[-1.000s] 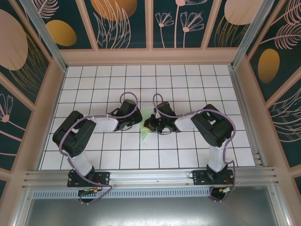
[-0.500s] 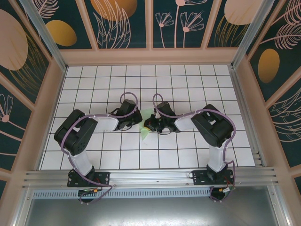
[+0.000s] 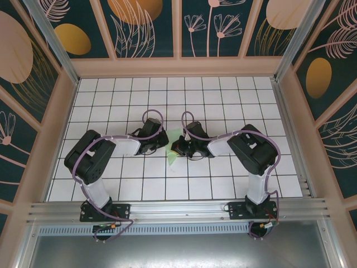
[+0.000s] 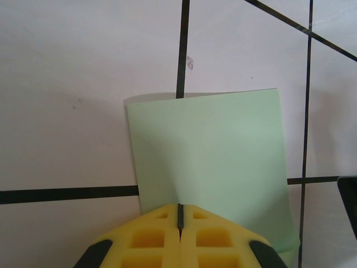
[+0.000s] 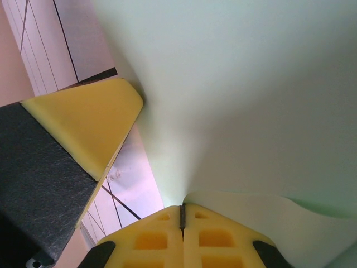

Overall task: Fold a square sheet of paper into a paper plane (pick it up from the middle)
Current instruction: Third fold the triangle at the center of the table.

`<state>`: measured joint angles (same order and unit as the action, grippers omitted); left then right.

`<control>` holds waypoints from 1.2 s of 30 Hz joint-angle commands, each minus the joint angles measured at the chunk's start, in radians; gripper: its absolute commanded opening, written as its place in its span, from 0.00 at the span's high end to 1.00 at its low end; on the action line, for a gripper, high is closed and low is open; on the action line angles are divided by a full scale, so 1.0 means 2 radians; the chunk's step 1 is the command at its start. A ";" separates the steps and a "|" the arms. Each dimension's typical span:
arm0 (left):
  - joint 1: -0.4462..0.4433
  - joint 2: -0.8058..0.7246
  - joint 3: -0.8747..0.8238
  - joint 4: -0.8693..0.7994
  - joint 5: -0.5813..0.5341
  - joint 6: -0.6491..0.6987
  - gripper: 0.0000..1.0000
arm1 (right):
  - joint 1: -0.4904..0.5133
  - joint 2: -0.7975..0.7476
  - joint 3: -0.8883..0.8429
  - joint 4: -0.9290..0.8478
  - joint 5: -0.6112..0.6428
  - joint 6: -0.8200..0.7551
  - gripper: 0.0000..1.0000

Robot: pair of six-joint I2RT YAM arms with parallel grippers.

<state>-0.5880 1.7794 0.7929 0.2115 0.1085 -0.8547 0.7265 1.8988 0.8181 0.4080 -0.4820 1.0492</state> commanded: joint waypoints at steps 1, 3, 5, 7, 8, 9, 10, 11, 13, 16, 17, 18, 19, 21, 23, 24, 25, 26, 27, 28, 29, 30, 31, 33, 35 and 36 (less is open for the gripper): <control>0.002 0.014 -0.011 -0.020 0.004 0.001 1.00 | 0.002 -0.002 -0.007 -0.017 0.014 -0.007 1.00; 0.001 0.012 -0.009 -0.021 0.004 0.002 1.00 | 0.002 0.001 -0.006 -0.021 0.013 -0.008 1.00; 0.002 0.006 -0.004 -0.024 0.003 0.002 1.00 | 0.002 0.004 -0.004 -0.028 0.012 -0.007 1.00; 0.002 -0.004 0.003 -0.032 -0.005 0.003 0.97 | 0.002 0.005 -0.003 -0.036 0.013 -0.007 0.94; 0.002 -0.010 0.008 -0.040 -0.011 0.004 0.95 | 0.001 0.005 -0.003 -0.038 0.013 -0.006 0.90; 0.003 -0.017 0.014 -0.049 -0.019 0.003 0.92 | 0.002 0.005 -0.003 -0.041 0.015 -0.006 0.87; 0.006 -0.023 0.018 -0.061 -0.027 0.002 0.90 | 0.001 0.005 -0.002 -0.044 0.015 -0.006 0.85; 0.008 -0.030 0.021 -0.069 -0.035 0.000 0.87 | 0.001 0.005 -0.002 -0.046 0.015 -0.006 0.82; 0.016 -0.052 0.017 -0.076 -0.048 -0.006 0.81 | 0.002 0.004 -0.002 -0.048 0.016 -0.005 0.76; 0.029 -0.074 0.002 -0.080 -0.060 -0.014 0.76 | 0.002 0.005 0.000 -0.050 0.016 -0.005 0.65; 0.033 -0.080 -0.004 -0.080 -0.060 -0.016 0.75 | 0.001 0.004 0.000 -0.051 0.017 -0.005 0.62; 0.034 -0.085 -0.009 -0.078 -0.059 -0.016 0.73 | 0.002 0.003 0.001 -0.052 0.018 -0.005 0.61; 0.035 -0.090 -0.014 -0.074 -0.055 -0.016 0.72 | 0.002 0.004 0.001 -0.053 0.018 -0.005 0.60; 0.035 -0.100 -0.023 -0.063 -0.044 -0.013 0.72 | 0.001 0.003 0.002 -0.056 0.018 -0.007 0.60; 0.035 -0.111 -0.032 -0.047 -0.024 -0.009 0.73 | 0.001 0.003 0.002 -0.060 0.020 -0.008 0.61; 0.035 -0.115 -0.036 -0.041 -0.013 -0.008 0.75 | 0.001 0.003 0.002 -0.064 0.022 -0.010 0.63; 0.035 -0.120 -0.041 -0.033 -0.002 -0.007 0.77 | 0.002 0.003 0.002 -0.067 0.023 -0.012 0.68; 0.034 -0.124 -0.047 -0.025 0.011 -0.008 0.81 | 0.002 0.003 0.002 -0.070 0.024 -0.014 0.73; 0.033 -0.126 -0.052 -0.018 0.020 -0.008 0.84 | 0.002 0.004 0.002 -0.072 0.026 -0.014 0.77; 0.030 -0.128 -0.057 -0.011 0.031 -0.010 0.88 | 0.002 0.006 0.004 -0.077 0.027 -0.016 0.82; 0.027 -0.128 -0.061 -0.006 0.039 -0.011 0.91 | 0.002 0.007 0.006 -0.082 0.028 -0.018 0.87; 0.023 -0.127 -0.063 0.000 0.048 -0.011 0.93 | 0.002 0.008 0.006 -0.084 0.028 -0.019 0.91; 0.018 -0.125 -0.065 0.004 0.056 -0.012 0.96 | 0.002 0.010 0.006 -0.086 0.029 -0.019 0.94; 0.008 -0.121 -0.068 0.010 0.064 -0.012 0.99 | 0.002 0.011 0.007 -0.091 0.031 -0.020 0.98; -0.003 -0.115 -0.070 0.016 0.070 -0.015 1.00 | 0.003 0.011 0.007 -0.094 0.034 -0.021 1.00; -0.006 -0.112 -0.070 0.018 0.071 -0.016 1.00 | 0.002 0.011 0.007 -0.094 0.034 -0.021 1.00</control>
<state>-0.5804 1.5459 0.6624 0.1947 0.2031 -0.8776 0.7303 1.8874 0.8371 0.3325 -0.4610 1.0229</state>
